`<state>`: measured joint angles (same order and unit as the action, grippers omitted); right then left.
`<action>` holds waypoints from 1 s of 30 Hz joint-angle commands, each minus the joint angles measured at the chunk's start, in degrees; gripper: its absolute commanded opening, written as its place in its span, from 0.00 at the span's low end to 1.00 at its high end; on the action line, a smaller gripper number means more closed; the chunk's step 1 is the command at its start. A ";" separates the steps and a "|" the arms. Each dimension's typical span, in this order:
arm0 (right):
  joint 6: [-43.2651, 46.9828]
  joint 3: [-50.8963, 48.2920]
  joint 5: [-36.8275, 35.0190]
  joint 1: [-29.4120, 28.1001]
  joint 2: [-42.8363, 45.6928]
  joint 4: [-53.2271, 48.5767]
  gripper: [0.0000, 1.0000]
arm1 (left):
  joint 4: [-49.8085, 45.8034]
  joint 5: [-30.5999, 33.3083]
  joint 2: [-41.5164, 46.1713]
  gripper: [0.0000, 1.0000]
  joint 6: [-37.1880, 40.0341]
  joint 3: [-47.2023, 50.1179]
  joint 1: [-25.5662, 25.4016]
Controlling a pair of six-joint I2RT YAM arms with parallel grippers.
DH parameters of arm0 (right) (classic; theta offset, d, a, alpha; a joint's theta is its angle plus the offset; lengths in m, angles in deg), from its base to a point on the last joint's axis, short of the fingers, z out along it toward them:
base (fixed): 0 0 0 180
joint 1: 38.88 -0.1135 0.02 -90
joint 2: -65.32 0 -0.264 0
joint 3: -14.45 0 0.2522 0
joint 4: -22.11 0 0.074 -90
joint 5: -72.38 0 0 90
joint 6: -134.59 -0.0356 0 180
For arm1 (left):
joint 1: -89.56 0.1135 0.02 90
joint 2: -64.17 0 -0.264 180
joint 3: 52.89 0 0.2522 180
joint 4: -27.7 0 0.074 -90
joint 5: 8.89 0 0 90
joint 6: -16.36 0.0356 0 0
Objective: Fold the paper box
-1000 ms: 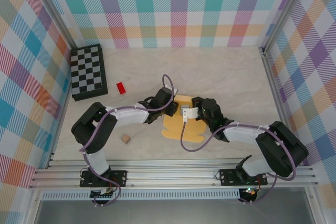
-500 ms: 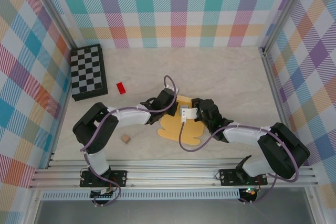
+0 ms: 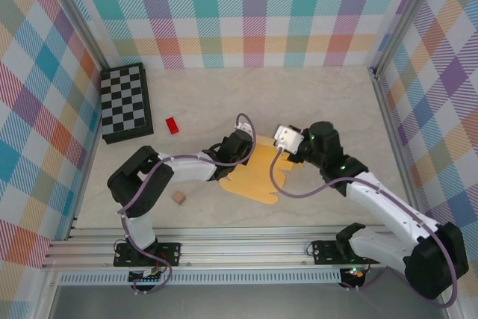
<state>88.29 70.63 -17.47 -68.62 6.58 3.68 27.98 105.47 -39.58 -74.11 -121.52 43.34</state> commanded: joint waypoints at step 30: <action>-31.09 17.97 17.97 6.18 -36.41 -15.49 0.34 | -1.77 -6.40 -1.75 0.17 2.21 1.75 0.58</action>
<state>57.36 90.03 1.52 -62.32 -27.91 -9.26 32.06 101.89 -39.93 -71.88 -119.71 44.09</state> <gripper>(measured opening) 0.344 0.156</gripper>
